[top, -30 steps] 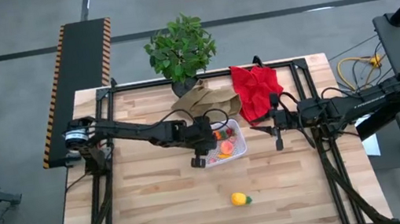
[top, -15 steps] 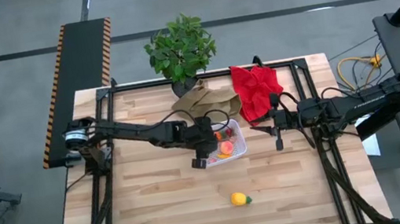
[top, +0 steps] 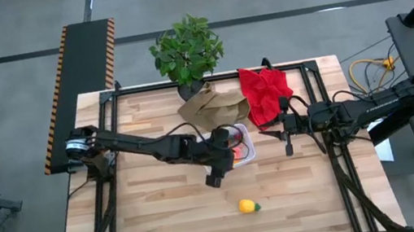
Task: Pick and placing Produce into tupperware
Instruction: Put the pineapple into the bin
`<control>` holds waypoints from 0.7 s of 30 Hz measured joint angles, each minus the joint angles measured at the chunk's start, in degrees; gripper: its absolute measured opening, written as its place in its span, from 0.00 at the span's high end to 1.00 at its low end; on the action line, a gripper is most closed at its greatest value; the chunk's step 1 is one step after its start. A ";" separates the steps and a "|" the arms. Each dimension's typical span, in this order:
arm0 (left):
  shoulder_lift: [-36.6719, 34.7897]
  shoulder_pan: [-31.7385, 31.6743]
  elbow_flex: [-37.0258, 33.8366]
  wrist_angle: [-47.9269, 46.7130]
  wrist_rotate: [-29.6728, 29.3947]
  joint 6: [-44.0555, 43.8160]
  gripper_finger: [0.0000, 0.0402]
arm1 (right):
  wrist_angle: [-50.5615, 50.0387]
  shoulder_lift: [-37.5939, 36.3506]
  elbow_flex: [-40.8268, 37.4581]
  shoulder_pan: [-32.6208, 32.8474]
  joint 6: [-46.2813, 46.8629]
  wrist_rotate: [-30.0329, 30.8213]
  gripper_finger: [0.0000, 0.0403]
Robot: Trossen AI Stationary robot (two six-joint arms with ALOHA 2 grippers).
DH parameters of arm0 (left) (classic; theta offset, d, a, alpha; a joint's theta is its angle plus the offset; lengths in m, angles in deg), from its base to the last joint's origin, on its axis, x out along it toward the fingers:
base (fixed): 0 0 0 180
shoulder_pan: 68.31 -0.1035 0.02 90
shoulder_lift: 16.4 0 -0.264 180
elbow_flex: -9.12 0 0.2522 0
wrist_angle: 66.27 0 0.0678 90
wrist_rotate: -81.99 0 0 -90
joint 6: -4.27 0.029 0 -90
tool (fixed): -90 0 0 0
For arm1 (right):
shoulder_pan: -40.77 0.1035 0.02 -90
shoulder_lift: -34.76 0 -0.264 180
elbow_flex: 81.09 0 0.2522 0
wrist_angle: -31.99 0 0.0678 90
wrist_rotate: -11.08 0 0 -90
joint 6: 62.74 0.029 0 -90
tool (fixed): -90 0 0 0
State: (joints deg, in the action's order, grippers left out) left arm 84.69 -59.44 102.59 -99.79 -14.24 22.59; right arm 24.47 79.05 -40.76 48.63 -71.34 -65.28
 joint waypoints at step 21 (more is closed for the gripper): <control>0.02 11.21 1.64 6.07 -6.13 -4.63 0.18 | 0.09 0.00 0.01 0.00 -0.42 1.51 0.83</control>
State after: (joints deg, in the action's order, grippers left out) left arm 84.72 -48.23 104.22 -93.72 -20.37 17.96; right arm 24.56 79.05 -40.75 48.63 -71.76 -63.77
